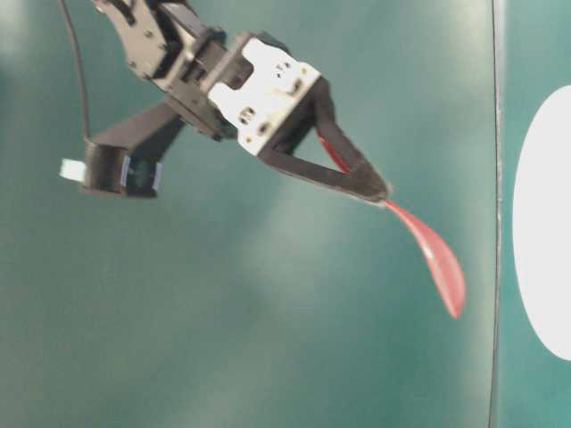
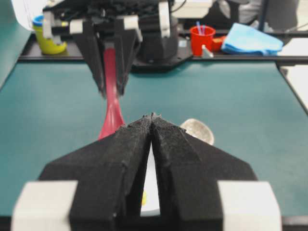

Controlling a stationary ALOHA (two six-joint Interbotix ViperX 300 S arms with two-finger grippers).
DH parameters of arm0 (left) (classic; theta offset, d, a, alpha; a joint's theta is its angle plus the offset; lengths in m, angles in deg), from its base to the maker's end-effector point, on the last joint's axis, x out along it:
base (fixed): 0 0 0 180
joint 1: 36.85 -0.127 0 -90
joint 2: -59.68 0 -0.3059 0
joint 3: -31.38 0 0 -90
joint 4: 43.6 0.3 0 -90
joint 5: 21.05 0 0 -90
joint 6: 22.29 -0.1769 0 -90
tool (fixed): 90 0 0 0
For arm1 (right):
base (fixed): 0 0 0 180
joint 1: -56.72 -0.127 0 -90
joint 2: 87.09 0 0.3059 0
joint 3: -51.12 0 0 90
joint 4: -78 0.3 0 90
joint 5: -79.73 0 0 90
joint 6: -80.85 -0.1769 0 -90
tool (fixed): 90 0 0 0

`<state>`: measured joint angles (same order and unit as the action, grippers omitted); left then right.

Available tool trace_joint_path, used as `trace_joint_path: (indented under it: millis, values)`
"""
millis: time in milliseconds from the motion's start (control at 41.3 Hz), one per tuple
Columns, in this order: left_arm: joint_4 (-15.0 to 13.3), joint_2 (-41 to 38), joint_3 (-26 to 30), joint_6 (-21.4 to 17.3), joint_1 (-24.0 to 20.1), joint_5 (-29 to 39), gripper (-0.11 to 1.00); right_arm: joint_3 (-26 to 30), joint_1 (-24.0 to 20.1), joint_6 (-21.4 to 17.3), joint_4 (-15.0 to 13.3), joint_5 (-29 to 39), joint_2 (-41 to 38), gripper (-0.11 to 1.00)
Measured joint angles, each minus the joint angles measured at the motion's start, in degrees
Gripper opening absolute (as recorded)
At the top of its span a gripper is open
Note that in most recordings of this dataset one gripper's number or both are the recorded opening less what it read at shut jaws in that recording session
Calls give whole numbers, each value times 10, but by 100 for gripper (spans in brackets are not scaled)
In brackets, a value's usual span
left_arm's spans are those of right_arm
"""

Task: Scoop the yellow hexagonal prism block from the bowl with a spoon using the right arm.
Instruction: 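Carry the spoon over the white bowl with the right gripper, then lower the spoon into the bowl toward the yellow hexagonal block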

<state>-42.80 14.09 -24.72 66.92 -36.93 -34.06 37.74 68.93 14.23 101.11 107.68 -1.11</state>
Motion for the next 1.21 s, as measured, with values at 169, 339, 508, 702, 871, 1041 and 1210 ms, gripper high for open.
trace_joint_path:
  millis: [169,339,508,702,871,1041,1210]
  values:
    - [-1,0,0,0,0,0,7,-4,0,0,-1,23,29,25]
    - [-1,1,0,0,0,0,7,-22,2,0,-1,45,62,25]
    - [-1,1,0,0,0,0,7,-47,2,-2,-1,54,90,25]
    - [-1,0,0,0,0,0,7,-73,2,-19,-1,57,119,25]
    - [-1,0,0,0,0,0,7,-98,3,-47,-1,61,126,25]
    - [-1,0,0,0,0,0,7,-117,3,-57,-1,62,126,25]
    - [-1,0,0,0,0,0,7,-125,0,-60,-1,62,108,25]
